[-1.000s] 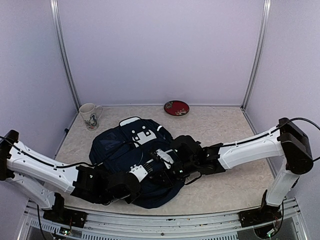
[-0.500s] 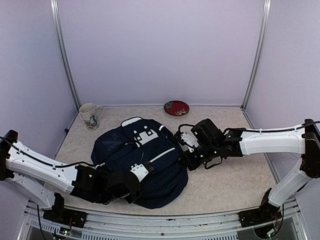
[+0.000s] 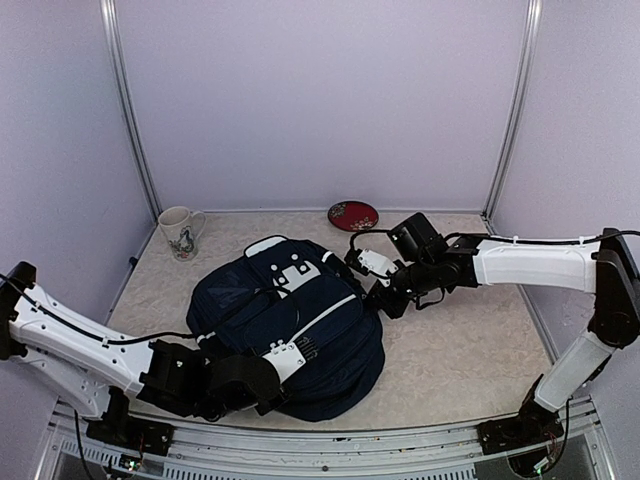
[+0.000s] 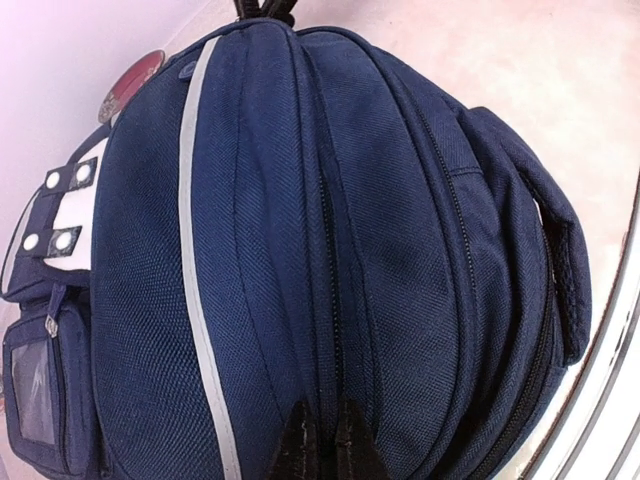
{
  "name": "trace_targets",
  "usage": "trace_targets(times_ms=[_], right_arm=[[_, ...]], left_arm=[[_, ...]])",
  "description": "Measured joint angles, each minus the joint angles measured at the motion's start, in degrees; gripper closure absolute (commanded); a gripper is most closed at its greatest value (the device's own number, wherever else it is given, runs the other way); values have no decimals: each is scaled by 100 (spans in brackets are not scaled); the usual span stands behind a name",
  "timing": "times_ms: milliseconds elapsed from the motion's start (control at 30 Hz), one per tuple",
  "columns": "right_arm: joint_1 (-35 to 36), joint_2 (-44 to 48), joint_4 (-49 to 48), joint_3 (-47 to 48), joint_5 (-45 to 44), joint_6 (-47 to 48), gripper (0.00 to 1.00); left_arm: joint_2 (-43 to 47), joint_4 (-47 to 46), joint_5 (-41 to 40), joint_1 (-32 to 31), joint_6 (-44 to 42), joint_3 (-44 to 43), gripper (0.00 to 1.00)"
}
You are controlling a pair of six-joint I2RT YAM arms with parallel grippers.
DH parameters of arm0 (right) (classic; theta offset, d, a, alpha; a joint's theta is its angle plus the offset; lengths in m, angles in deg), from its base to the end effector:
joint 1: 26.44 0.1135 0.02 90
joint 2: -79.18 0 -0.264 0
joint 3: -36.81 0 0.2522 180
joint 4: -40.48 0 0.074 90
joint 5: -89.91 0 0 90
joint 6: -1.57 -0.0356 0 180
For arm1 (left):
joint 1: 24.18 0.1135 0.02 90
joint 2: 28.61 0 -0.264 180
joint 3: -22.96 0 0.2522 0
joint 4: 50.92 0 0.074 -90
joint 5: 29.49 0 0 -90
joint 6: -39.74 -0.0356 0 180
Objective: Pack the student bag
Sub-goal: Zip the upper front pocket of the student bag.
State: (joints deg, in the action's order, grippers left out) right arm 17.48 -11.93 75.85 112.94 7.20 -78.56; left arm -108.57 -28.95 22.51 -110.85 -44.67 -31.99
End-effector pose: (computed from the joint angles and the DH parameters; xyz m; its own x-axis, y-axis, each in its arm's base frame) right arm 0.2407 0.2381 0.2281 -0.4185 -0.6390 -0.6454 -0.8304 0.5570 -0.0131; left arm 0.0377 -0.2704 0.1922 -0.1165 0.6811 -0.7229 0.7545 0.5340 0.3815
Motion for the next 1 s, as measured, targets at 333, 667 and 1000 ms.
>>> trace_targets(times_ms=[333,667,1000], right_arm=[[-114,-142,-973,-181,658,540,100],[120,33,-2553,-1674,315,-444,100],[927,109,-2756,-1838,-142,-944,100]], left_arm=[[503,339,184,-133,142,146,12],[1873,1008,1414,2717,2098,37,40],[1777,1502,2155,4636,3309,896,46]])
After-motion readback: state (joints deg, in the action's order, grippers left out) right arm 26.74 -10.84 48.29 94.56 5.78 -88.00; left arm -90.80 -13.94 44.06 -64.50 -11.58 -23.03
